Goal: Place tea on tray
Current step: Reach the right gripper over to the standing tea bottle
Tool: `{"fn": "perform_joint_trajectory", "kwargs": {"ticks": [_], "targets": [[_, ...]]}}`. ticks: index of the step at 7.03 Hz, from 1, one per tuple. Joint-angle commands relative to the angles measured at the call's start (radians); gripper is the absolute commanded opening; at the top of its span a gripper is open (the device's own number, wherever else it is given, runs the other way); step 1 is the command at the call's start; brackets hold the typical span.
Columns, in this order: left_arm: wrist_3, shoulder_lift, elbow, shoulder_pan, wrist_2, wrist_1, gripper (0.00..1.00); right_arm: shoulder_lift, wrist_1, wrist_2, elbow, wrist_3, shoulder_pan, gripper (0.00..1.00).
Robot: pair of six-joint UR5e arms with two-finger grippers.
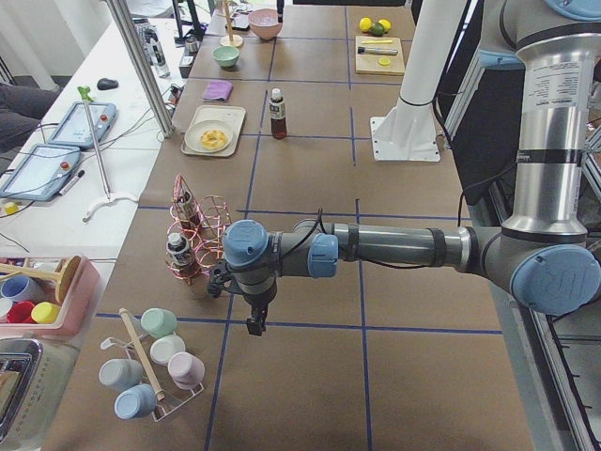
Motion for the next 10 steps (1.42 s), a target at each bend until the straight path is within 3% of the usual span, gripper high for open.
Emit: {"fn": "perform_joint_trajectory", "kwargs": {"ticks": [1,3,4,5,7,10], "targets": [[-0.001,-0.003,0.003,0.001,-0.001,-0.003,1.0,0.198,-0.022,-0.115,0.009,0.388,-0.214,1.0],[-0.001,-0.003,0.003,0.001,-0.003,-0.003,1.0,0.436,-0.286,-0.273,0.0,0.448,-0.348,1.0],[-0.001,-0.003,0.004,0.001,-0.003,-0.003,1.0,0.516,-0.357,-0.329,-0.007,0.509,-0.409,1.0],[-0.001,-0.003,0.011,0.001,-0.003,-0.007,1.0,0.567,-0.357,-0.379,-0.041,0.551,-0.451,1.0],[-0.016,-0.003,0.012,0.001,-0.003,-0.01,1.0,0.697,-0.355,-0.481,-0.205,0.539,-0.506,1.0],[-0.031,-0.004,0.014,0.003,-0.003,-0.015,1.0,0.75,-0.233,-0.489,-0.351,0.527,-0.506,0.99]]}}
